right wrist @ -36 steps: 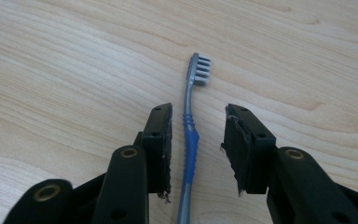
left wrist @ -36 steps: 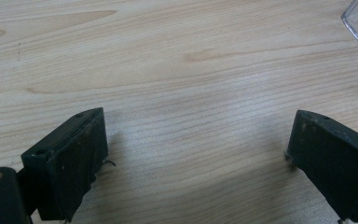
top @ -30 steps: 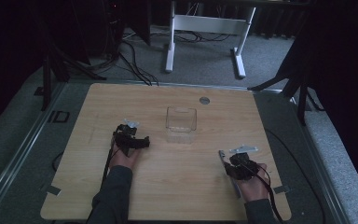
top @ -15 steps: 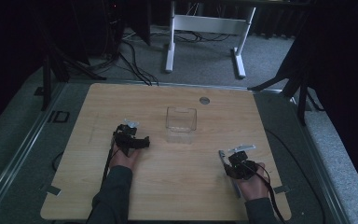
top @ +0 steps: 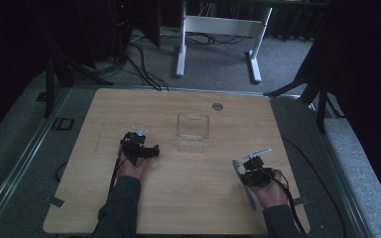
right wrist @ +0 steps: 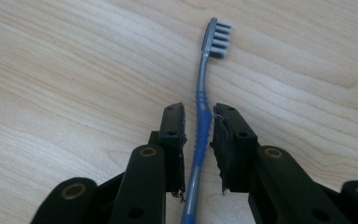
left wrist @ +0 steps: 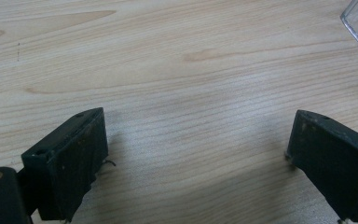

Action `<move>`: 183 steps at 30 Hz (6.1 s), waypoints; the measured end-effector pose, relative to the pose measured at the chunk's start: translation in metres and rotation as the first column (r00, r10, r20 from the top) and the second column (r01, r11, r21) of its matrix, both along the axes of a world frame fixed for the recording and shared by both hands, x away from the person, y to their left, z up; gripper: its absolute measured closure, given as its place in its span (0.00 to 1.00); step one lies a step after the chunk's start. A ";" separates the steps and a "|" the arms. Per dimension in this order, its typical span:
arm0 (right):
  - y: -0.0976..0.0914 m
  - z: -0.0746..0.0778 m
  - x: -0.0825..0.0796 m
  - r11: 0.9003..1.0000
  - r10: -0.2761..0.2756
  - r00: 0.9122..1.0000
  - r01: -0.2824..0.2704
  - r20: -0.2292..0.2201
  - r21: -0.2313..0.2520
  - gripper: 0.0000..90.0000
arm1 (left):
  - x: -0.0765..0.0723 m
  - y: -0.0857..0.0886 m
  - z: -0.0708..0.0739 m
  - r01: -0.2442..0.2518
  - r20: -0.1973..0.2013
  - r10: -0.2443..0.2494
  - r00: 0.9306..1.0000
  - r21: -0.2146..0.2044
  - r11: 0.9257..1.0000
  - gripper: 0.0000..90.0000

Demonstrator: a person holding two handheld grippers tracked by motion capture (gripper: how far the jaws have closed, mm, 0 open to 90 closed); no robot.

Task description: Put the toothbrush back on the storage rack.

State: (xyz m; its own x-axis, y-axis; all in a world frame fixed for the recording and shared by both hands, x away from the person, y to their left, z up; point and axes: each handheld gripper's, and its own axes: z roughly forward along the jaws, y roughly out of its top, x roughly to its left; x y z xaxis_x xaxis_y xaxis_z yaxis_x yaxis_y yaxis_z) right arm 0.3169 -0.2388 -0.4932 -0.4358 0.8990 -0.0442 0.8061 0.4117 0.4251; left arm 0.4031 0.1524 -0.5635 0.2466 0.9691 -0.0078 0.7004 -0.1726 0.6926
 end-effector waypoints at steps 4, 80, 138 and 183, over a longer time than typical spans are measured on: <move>0.000 -0.001 0.003 1.000 0.012 0.999 -0.012 -0.037 0.006 0.84 | 0.000 0.000 0.000 0.000 0.000 0.000 1.000 0.000 1.000 0.06; 0.002 -0.018 0.027 0.997 -0.009 0.980 -0.008 -0.198 -0.082 0.90 | 0.000 0.000 0.000 0.002 0.001 -0.002 1.000 -0.001 1.000 0.06; 0.000 0.003 0.036 0.981 -0.016 0.997 0.000 0.080 0.194 0.91 | 0.000 -0.001 0.000 0.004 0.001 -0.004 1.000 -0.001 1.000 0.06; -0.006 0.014 0.048 0.950 -0.137 0.956 0.052 0.260 0.309 0.91 | 0.000 -0.001 0.000 0.008 0.001 -0.008 1.000 0.001 1.000 0.06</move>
State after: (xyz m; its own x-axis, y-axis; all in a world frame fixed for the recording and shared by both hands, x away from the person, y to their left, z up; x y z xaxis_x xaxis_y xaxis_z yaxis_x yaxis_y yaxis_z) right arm 0.3644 -0.2451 -0.4788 -0.3570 0.9258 0.1241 0.6689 0.1607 0.7258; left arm 0.4031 0.1517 -0.5635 0.2539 0.9672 -0.0066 0.6986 -0.1787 0.6928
